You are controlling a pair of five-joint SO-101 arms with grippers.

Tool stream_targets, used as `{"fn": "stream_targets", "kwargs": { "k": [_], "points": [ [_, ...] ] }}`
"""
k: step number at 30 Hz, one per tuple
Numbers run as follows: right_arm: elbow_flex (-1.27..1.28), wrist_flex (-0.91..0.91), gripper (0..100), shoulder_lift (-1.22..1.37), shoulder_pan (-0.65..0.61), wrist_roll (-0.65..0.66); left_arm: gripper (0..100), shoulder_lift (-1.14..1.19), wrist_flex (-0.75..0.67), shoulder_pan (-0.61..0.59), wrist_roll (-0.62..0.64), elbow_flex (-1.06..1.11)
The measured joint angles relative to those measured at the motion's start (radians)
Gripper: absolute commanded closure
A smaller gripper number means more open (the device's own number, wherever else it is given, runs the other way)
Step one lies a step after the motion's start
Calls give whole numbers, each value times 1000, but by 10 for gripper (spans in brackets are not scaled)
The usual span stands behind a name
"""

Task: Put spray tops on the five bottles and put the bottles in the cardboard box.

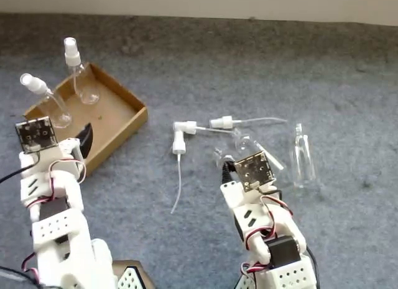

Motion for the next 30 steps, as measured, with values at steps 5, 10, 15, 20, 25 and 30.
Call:
{"fn": "stream_targets", "kwargs": {
  "k": [5,10,15,20,25,30],
  "points": [
    [0,-28,993,0,43,0,807,-204,537,109,0,-172],
    [0,-29,993,0,48,0,758,-239,758,203,0,-307],
    [0,-32,993,0,51,0,730,-239,956,313,46,-470],
    [0,-32,993,0,98,0,774,-157,1134,453,117,-657],
    [0,-32,993,0,187,0,775,26,1272,600,192,-810],
    [0,-32,993,0,296,0,775,210,1349,760,272,-925]
  ]
}}
